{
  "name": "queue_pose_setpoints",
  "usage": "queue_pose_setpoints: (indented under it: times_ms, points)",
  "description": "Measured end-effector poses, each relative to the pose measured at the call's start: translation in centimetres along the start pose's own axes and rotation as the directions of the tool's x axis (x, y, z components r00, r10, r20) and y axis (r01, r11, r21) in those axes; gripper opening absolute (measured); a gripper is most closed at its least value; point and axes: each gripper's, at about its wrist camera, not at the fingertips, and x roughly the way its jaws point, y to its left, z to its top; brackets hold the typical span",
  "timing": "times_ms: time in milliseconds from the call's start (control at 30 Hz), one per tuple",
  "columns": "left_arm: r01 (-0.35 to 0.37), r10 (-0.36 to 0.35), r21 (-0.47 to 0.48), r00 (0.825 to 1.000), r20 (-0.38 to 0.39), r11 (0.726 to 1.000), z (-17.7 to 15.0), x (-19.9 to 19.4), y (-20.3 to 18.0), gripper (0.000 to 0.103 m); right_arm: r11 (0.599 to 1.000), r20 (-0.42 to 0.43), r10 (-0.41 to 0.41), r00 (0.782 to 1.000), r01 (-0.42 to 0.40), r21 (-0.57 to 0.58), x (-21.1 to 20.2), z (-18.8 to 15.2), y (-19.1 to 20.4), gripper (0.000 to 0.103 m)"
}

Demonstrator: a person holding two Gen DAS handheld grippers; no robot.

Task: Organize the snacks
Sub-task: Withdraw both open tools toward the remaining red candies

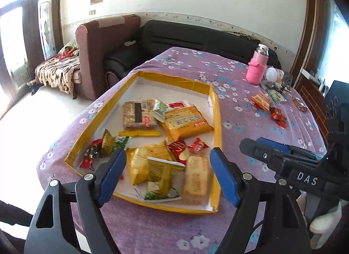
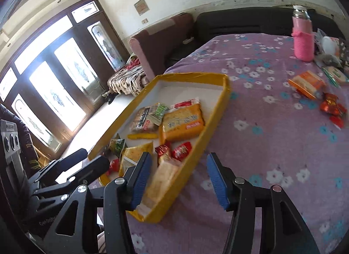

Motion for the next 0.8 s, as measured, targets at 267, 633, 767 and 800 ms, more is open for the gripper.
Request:
queue_pose_setpoints:
  times_ms: [267, 633, 767, 800]
  points:
    - [-0.010, 0.010, 0.060, 1.000, -0.013, 0.998, -0.4, -0.5, -3.1, 0.080, 0.999, 0.016, -0.013, 1.000, 0.013, 0.030, -2.2, -1.9, -2.2, 0.058]
    - [0.040, -0.035, 0.116, 0.998, -0.050, 0.992, -1.0, -0.5, -6.2, 0.079, 0.992, 0.044, -0.054, 0.998, 0.048, 0.113, -4.6, -3.2, -6.8, 0.059]
    - [0.150, -0.144, 0.098, 0.987, -0.066, 0.984, -1.1, -0.5, -6.4, 0.079, 0.977, 0.063, -0.132, 0.989, 0.119, 0.178, -6.3, -2.9, -11.0, 0.059]
    - [0.165, -0.159, 0.098, 0.985, -0.067, 0.981, -1.2, -0.4, -6.5, 0.079, 0.967, 0.069, -0.168, 0.983, 0.151, 0.206, -6.9, -2.5, -12.7, 0.059]
